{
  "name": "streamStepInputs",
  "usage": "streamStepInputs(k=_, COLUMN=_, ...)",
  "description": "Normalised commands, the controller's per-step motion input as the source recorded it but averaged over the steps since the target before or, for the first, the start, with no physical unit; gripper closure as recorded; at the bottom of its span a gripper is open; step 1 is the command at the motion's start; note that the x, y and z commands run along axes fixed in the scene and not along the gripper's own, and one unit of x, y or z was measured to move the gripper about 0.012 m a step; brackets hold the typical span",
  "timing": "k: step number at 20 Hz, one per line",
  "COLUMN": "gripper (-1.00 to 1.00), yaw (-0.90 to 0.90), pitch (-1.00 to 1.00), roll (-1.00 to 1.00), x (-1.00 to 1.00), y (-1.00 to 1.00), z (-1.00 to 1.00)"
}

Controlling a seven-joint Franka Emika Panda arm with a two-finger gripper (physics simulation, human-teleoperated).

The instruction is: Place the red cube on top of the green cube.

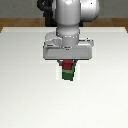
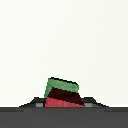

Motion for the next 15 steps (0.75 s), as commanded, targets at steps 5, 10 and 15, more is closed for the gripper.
streamStepInputs(k=5, gripper=-1.00, yaw=0.00, pitch=0.00, roll=0.00, x=0.00, y=0.00, z=0.00)
streamStepInputs(k=10, gripper=-1.00, yaw=0.00, pitch=0.00, roll=0.00, x=0.00, y=0.00, z=0.00)
streamStepInputs(k=15, gripper=-1.00, yaw=0.00, pitch=0.00, roll=0.00, x=0.00, y=0.00, z=0.00)
